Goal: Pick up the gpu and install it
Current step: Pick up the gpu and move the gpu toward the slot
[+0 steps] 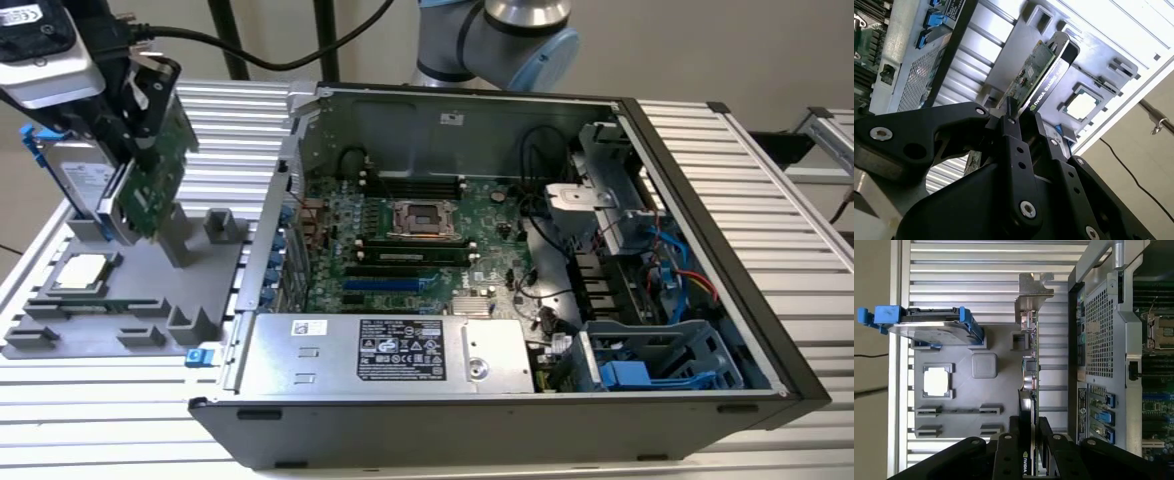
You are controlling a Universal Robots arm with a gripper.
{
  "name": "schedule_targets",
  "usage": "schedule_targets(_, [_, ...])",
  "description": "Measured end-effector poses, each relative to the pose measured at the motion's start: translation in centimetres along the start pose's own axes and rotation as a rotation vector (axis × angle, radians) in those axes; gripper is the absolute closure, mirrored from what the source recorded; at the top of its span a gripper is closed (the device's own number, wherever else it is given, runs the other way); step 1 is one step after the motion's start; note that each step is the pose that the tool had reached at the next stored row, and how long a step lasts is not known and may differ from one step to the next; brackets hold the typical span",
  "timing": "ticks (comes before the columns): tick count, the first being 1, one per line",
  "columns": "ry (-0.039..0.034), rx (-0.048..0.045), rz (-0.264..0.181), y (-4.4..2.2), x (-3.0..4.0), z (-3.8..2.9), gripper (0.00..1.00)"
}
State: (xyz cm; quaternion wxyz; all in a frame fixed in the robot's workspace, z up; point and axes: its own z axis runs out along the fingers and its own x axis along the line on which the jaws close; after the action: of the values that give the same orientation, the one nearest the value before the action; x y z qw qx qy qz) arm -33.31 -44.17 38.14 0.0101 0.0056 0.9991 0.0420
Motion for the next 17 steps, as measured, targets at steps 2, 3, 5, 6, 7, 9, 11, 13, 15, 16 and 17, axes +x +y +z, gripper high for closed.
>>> schedule_targets(2, [-0.0001, 0.0000, 0.000, 0.01, 0.00, -0.11, 1.00])
schedule_targets(3, [0.0000, 0.0000, 0.000, 0.01, -0.01, -0.17, 1.00])
schedule_targets(5, [-0.0001, -0.0001, 0.000, 0.02, -0.01, -0.28, 1.00])
schedule_targets(6, [0.0000, 0.0000, 0.000, 0.03, -0.01, -0.33, 1.00])
schedule_targets(7, [-0.0001, -0.0001, 0.000, 0.03, -0.01, -0.38, 1.00])
schedule_targets(9, [0.0000, 0.0000, 0.000, 0.04, -0.01, -0.50, 1.00])
schedule_targets(11, [-0.0001, -0.0001, 0.000, 0.05, -0.01, -0.61, 1.00])
schedule_targets(13, [0.0000, 0.0000, 0.000, 0.06, -0.01, -0.73, 1.00])
schedule_targets(15, [-0.0001, -0.0001, 0.000, 0.07, -0.02, -0.87, 1.00])
schedule_targets(16, [0.0000, 0.0000, 0.000, 0.08, -0.02, -0.96, 1.00])
schedule_targets(17, [0.0000, -0.0001, 0.000, 0.09, -0.02, -1.03, 1.00])
